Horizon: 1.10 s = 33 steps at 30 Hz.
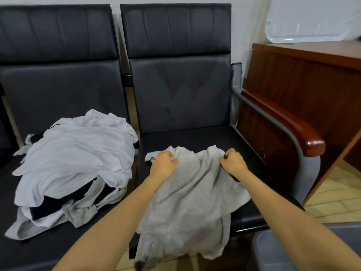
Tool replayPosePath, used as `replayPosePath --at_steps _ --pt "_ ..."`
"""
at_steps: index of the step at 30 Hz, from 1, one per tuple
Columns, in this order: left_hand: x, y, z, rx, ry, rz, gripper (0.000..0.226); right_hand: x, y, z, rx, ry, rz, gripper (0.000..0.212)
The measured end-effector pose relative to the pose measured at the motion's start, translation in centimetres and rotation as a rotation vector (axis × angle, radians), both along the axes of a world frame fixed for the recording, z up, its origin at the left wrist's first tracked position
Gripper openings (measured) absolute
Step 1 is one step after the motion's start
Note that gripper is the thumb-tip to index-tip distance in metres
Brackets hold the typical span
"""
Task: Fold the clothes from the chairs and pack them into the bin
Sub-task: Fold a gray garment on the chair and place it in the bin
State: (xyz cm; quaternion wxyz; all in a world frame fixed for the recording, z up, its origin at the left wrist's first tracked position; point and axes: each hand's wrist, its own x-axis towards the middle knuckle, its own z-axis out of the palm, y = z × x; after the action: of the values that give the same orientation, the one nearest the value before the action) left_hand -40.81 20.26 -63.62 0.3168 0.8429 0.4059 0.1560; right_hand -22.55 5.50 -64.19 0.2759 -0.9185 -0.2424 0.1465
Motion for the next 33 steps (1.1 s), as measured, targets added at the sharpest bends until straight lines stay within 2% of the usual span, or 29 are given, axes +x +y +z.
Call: replayPosePath --at_steps 2,5,8,10,12,15,16,17,18,19,20,21,23,24,25,26,27,28,30,32,33 --pt "2.0 0.6 -0.4 0.041 0.064 -0.012 0.049 0.4 1.2 0.1 0.023 0.02 -0.016 0.044" --pt "4.1 2.4 -0.6 0.059 0.128 0.036 0.053 1.4 3.3 0.2 0.04 0.109 -0.063 0.045" --pt "5.6 3.6 -0.7 0.062 0.24 0.011 0.036 2.3 5.3 -0.2 -0.033 0.144 -0.044 0.045" --pt "6.3 3.7 -0.9 0.033 0.256 0.013 0.025 2.6 6.2 -0.6 -0.064 0.126 -0.034 0.033" --pt "6.7 4.1 -0.4 -0.132 0.1 0.087 0.026 3.0 6.8 -0.9 0.004 0.109 -0.033 0.027" --pt "6.4 5.5 2.1 -0.612 -0.421 0.346 0.025 3.8 6.8 -0.3 0.258 0.085 -0.072 0.015" --pt "6.1 5.9 2.9 -0.793 -0.57 0.374 0.02 3.8 6.7 0.1 0.302 0.1 -0.068 0.011" --pt "5.8 5.9 3.5 -0.905 -0.66 0.374 0.015 3.7 6.5 0.4 0.29 0.126 -0.032 0.015" --pt "5.4 5.8 3.9 -0.939 -0.666 0.361 0.015 3.5 6.3 0.2 0.225 0.145 0.027 0.027" --pt "4.9 5.6 4.1 -0.923 -0.614 0.343 0.014 3.1 6.2 -0.3 0.123 0.138 0.095 0.038" --pt "4.2 5.2 4.2 -0.885 -0.526 0.314 0.008 2.5 6.0 -0.9 0.015 0.105 0.152 0.039" --pt "3.3 4.9 4.1 -0.837 -0.42 0.262 0.018 1.8 5.7 -1.5 -0.072 0.066 0.182 0.029" --pt "1.4 4.5 3.3 -0.727 -0.1 0.167 0.068 0.6 5.2 -2.0 -0.103 0.019 0.134 0.017" --pt "0.4 4.1 2.9 -0.621 0.138 0.106 0.08 0.2 4.9 -1.8 -0.055 0.035 0.088 0.016" --pt "-0.5 3.6 2.4 -0.489 0.342 0.048 0.076 0.1 4.8 -1.5 0.035 0.089 0.04 0.016" --pt "-1.0 3.5 1.5 -0.359 0.452 0.01 0.063 0.0 4.6 -1.0 0.149 0.168 -0.01 0.017" --pt "-1.3 3.5 0.7 -0.264 0.466 0.001 0.046 0.0 4.4 -0.4 0.259 0.244 -0.053 0.016" --pt "-1.4 3.6 0.4 -0.226 0.387 0.026 0.032 0.0 4.1 0.4 0.36 0.301 -0.084 0.013" --pt "-1.0 3.9 0.9 -0.342 -0.02 0.156 0.014 0.1 3.7 2.1 0.548 0.294 -0.079 0.007" --pt "-0.9 3.9 3.3 -0.421 -0.454 0.231 0.018 -0.3 3.1 4.5 0.816 0.266 -0.056 0.003" --pt "-1.3 3.7 4.8 -0.472 -0.64 0.221 0.019 -0.6 2.6 5.9 0.953 0.285 -0.057 0.009"
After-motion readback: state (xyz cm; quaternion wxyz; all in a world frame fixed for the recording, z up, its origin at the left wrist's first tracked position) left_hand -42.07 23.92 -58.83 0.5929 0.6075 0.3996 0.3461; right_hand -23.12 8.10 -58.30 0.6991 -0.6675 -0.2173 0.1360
